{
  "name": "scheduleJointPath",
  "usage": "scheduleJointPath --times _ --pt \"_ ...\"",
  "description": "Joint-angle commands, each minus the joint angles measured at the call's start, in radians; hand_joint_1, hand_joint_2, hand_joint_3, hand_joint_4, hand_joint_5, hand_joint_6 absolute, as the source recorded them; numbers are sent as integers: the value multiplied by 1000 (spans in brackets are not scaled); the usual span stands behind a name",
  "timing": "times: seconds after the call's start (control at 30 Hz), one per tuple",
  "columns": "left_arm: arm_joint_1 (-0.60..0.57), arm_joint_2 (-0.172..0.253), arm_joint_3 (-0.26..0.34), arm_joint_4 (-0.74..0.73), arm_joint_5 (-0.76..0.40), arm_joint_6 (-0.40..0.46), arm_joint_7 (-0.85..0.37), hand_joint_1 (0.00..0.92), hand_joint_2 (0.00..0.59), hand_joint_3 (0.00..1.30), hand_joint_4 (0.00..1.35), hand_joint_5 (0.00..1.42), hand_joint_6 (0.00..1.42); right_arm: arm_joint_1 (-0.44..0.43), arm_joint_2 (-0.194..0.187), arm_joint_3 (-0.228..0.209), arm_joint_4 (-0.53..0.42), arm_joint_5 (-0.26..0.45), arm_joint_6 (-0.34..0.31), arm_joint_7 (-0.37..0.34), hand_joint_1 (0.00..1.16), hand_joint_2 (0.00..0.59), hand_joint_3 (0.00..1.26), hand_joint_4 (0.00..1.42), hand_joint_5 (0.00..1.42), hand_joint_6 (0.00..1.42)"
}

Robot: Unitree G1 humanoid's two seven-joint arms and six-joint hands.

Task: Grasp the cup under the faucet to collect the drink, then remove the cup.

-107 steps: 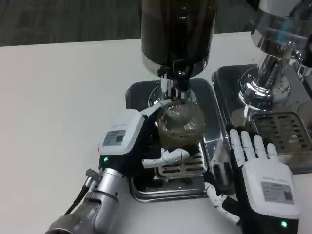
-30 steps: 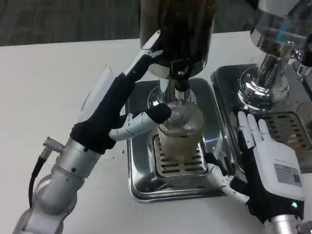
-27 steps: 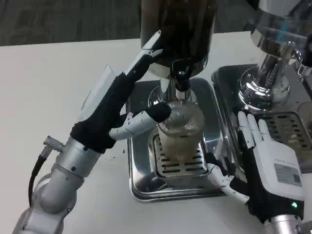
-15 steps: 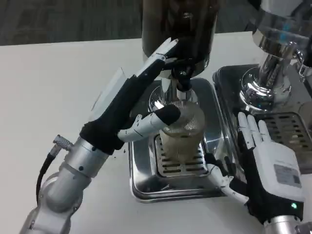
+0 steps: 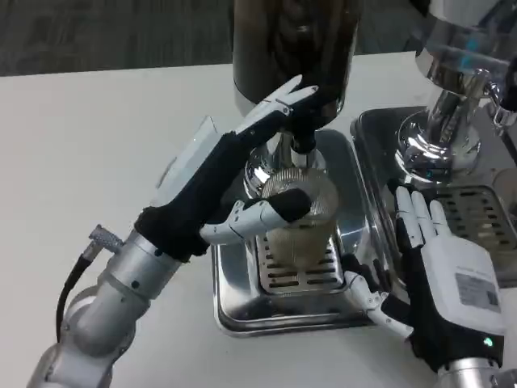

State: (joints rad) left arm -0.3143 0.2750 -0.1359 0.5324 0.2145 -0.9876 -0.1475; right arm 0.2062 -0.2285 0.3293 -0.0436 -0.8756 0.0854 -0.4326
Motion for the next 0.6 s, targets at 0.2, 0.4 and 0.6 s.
scheduleJointPath --times 0.2,0.4,0.6 --pt "30 49 -15 -55 148 -76 66 0 123 237 141 333 298 -10 3 -5 17 8 -5 -8 266 357 0 0 0 195" --pt "37 63 -26 -62 167 -79 91 0 131 248 146 334 305 -16 3 -3 25 10 -8 -5 265 356 0 0 0 196" --pt "36 93 -21 -81 277 -91 151 0 134 259 157 334 308 -26 2 -3 32 16 -16 -6 271 352 0 0 0 198"
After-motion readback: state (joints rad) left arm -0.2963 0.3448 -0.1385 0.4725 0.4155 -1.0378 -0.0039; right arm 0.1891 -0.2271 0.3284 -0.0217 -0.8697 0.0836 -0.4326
